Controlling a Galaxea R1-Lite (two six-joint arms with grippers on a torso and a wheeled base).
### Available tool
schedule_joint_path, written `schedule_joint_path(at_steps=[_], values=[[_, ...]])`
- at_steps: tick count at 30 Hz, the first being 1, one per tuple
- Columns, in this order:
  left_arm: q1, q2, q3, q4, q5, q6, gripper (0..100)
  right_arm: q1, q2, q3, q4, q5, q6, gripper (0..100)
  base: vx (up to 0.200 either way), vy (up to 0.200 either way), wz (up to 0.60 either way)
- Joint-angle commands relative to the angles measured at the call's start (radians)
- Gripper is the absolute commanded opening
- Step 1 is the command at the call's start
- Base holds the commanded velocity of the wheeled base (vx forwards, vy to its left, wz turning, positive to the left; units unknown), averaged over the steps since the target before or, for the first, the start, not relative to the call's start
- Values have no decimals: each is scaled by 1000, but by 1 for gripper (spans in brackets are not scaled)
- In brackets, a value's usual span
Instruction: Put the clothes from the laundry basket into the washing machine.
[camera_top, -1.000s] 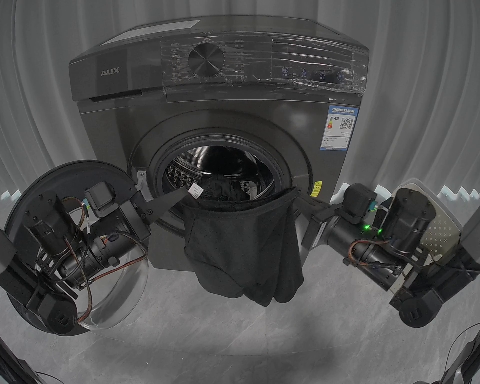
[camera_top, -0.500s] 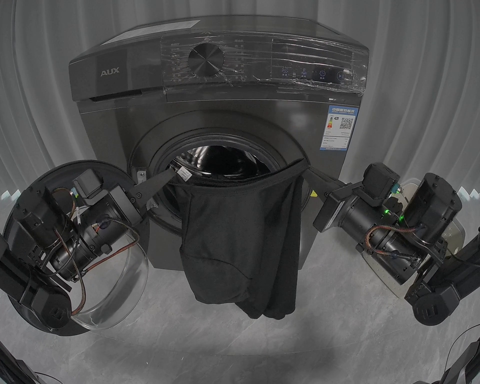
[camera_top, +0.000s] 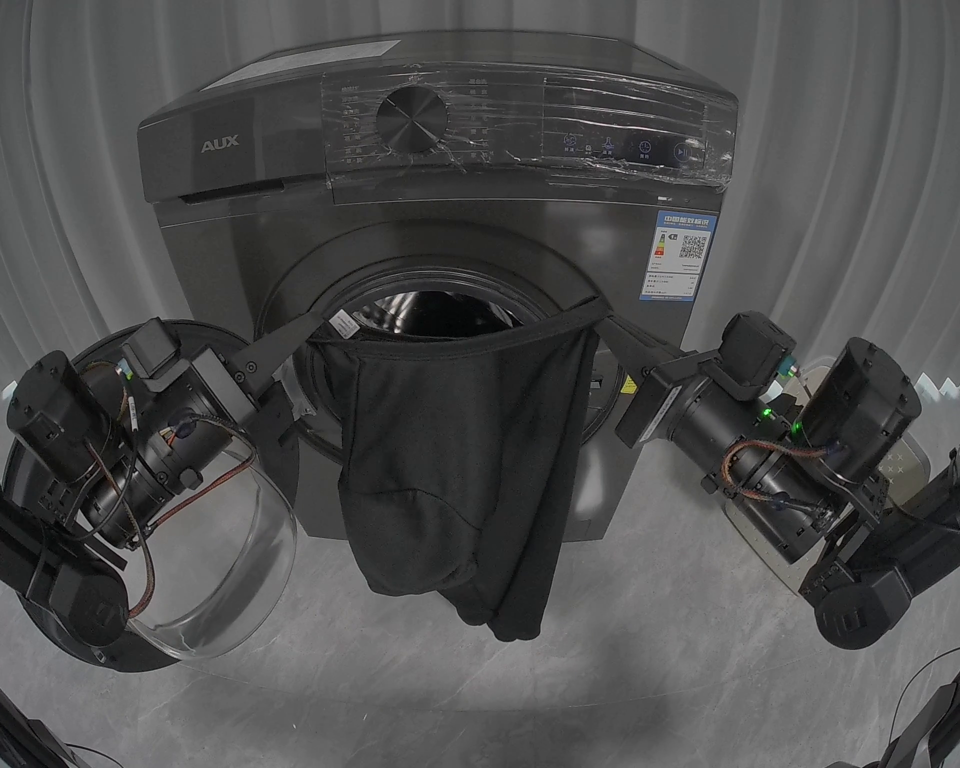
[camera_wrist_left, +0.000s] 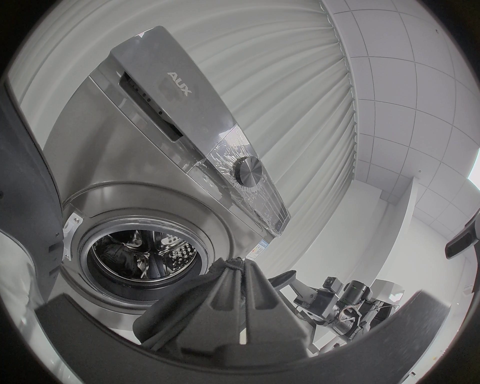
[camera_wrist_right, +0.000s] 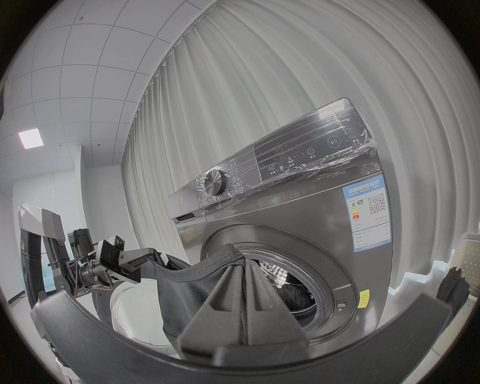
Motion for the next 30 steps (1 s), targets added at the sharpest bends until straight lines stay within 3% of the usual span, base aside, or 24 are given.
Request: schedule_joint_path(at_steps=[1, 15, 18, 20, 21, 22, 23, 26, 30], values=[[6, -1, 0, -1, -2, 0, 0, 0, 13, -1, -2, 0, 0, 0, 0, 0, 0], [4, -1, 12, -1, -13, 1, 0, 22, 15, -6, -2, 0, 0, 0, 0, 0, 0], [-2, 13, 34, 8, -23, 27, 0, 36, 18, -7, -1, -2, 0, 0, 0, 0, 0], [-7, 43, 55, 13, -51, 62, 0, 36, 38, -21, -1, -3, 0, 0, 0, 0, 0], [-7, 46, 58, 13, -54, 67, 0, 36, 45, -27, -1, -3, 0, 0, 0, 0, 0], [-7, 68, 74, 11, -75, 93, 0, 34, 70, -46, 4, -2, 0, 0, 0, 0, 0], [-8, 77, 78, 11, -78, 98, 100, 32, 81, -53, 10, -2, 0, 0, 0, 0, 0], [-39, 115, 118, 10, -74, 121, 100, 31, 131, -99, 27, -3, -2, 0, 0, 0, 0], [-56, 166, 155, 13, -77, 199, 100, 37, 162, -147, 58, -5, 0, 0, 0, 0, 0]])
